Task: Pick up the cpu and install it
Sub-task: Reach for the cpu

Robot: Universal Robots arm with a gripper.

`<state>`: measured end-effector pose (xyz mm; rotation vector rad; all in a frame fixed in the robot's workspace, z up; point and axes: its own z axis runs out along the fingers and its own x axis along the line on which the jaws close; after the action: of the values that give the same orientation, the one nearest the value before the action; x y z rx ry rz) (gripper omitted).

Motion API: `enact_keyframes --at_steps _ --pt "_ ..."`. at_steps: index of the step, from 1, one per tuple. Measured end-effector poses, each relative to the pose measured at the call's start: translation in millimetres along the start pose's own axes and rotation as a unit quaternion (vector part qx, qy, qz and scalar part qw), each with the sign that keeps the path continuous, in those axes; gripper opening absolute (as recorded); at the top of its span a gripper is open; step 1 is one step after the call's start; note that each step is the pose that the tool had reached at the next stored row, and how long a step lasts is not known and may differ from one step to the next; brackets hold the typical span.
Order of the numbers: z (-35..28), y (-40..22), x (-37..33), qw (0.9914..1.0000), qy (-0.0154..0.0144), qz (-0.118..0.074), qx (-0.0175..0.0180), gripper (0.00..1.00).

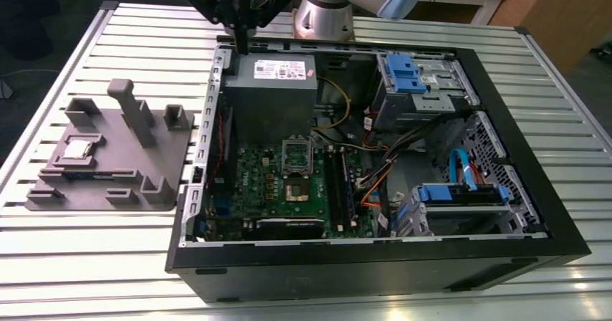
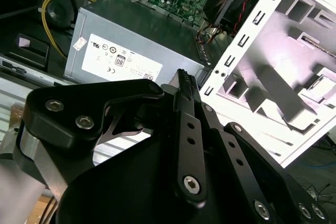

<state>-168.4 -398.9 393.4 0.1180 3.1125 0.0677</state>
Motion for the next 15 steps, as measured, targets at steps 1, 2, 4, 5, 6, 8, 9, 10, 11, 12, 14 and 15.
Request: enact_keyframes --at_steps 1,2,4,5,6,8,9,10,11,12,14,15 --pt "0.0 0.0 0.2 1.0 0.0 0.0 0.0 0.1" --pt "0.0 0.0 0.4 1.0 0.0 0.0 0.0 0.1" --pt "0.0 -0.1 0.8 1.0 0.0 0.0 0.0 0.1" --pt "0.0 -0.1 1.0 1.0 0.0 0.0 0.0 0.1" --pt "0.0 -0.1 1.1 1.0 0.0 0.0 0.0 0.1" --pt "0.0 -0.1 1.5 1.0 0.0 0.0 0.0 0.1" --pt "0.0 -0.1 1.7 1.0 0.0 0.0 0.0 0.1" --pt "0.0 -0.1 1.9 1.0 0.0 0.0 0.0 0.1" --pt "0.0 -0.2 2.1 1.0 0.0 0.0 0.0 0.1" --pt "0.0 -0.2 2.4 1.0 0.0 0.0 0.0 0.1" --pt "0.0 -0.2 2.9 1.0 0.0 0.0 0.0 0.1" --pt "0.0 -0.3 3.1 1.0 0.0 0.0 0.0 0.1"
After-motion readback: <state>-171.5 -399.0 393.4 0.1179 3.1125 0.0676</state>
